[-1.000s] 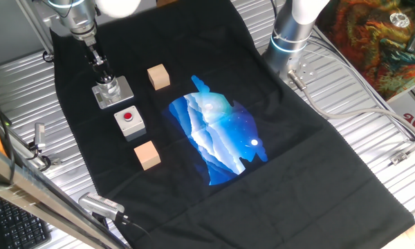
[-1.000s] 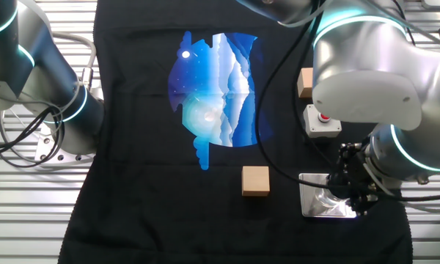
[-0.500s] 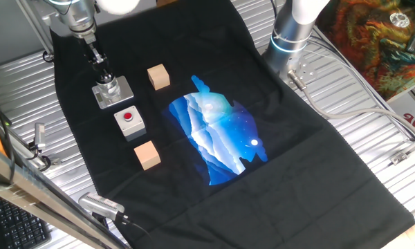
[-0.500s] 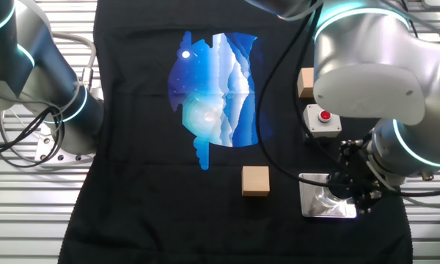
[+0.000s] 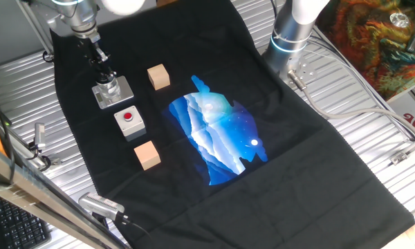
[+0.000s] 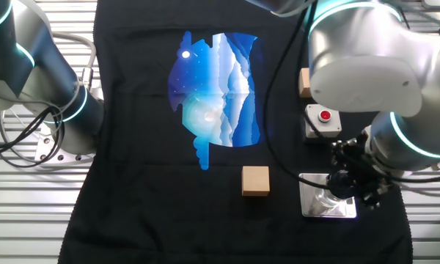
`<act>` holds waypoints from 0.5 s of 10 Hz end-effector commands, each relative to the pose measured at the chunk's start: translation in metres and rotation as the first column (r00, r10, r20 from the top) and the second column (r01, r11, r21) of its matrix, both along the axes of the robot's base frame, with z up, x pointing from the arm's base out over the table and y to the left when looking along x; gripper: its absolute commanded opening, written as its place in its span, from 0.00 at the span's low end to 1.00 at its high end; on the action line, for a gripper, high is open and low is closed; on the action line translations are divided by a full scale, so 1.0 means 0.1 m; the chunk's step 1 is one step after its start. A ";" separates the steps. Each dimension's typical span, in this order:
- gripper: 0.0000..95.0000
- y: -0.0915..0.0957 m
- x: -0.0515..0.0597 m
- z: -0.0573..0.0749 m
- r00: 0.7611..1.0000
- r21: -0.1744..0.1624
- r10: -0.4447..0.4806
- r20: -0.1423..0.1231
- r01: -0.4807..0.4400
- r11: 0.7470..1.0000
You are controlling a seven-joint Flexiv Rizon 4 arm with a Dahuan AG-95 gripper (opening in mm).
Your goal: Screw the lid onto the jar
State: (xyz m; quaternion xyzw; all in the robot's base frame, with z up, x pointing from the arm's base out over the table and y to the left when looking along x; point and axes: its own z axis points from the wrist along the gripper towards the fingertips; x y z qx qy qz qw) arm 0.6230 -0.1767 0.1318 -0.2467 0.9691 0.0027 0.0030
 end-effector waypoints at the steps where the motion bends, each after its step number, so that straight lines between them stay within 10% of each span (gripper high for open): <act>1: 0.80 0.01 -0.01 0.02 0.992 -0.010 0.129 0.000 -0.129 0.992; 5: 0.80 0.03 -0.03 0.08 0.983 -0.017 0.186 0.005 -0.186 0.982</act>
